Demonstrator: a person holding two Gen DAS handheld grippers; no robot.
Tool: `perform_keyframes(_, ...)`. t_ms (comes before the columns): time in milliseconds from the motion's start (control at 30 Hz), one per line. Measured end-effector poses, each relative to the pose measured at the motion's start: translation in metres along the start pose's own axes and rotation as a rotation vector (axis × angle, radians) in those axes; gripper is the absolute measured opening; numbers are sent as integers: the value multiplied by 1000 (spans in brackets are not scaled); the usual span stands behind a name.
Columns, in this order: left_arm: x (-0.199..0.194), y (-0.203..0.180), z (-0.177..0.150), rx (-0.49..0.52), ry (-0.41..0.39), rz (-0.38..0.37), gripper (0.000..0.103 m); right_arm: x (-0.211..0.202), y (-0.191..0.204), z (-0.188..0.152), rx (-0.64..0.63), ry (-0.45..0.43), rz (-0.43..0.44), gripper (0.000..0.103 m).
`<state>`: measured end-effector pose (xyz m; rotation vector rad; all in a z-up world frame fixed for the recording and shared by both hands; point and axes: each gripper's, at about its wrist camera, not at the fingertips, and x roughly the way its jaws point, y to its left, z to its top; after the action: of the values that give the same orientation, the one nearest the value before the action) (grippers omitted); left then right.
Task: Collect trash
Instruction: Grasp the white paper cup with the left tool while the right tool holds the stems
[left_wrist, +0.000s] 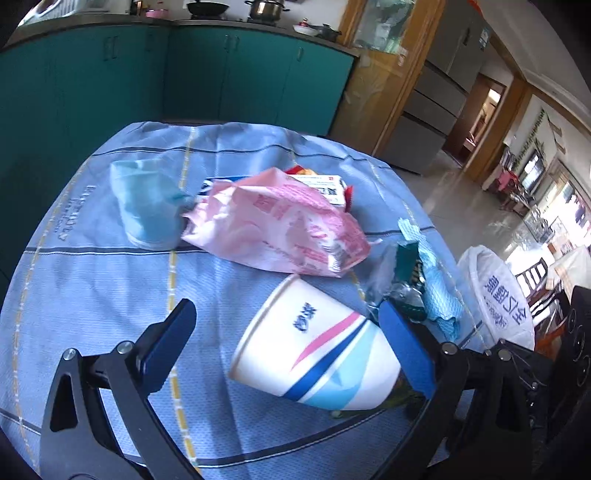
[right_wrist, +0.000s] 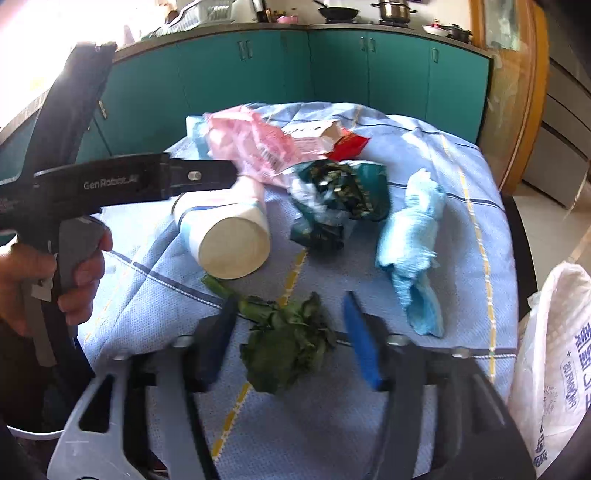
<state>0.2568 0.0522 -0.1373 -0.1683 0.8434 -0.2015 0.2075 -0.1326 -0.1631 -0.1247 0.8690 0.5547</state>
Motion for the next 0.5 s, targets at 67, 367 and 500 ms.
perform_keyframes(67,2,-7,-2,26,4,11,99,8,6,0,-24,21,1,63)
perform_keyframes(367,-1,-19,-7,61,9,-34,99,-1,5,-11,2,15,-11,29)
perform_keyframes(500,0,-33,-12,143,13,-54,99,-11,-4,-19,32,15,-31,29)
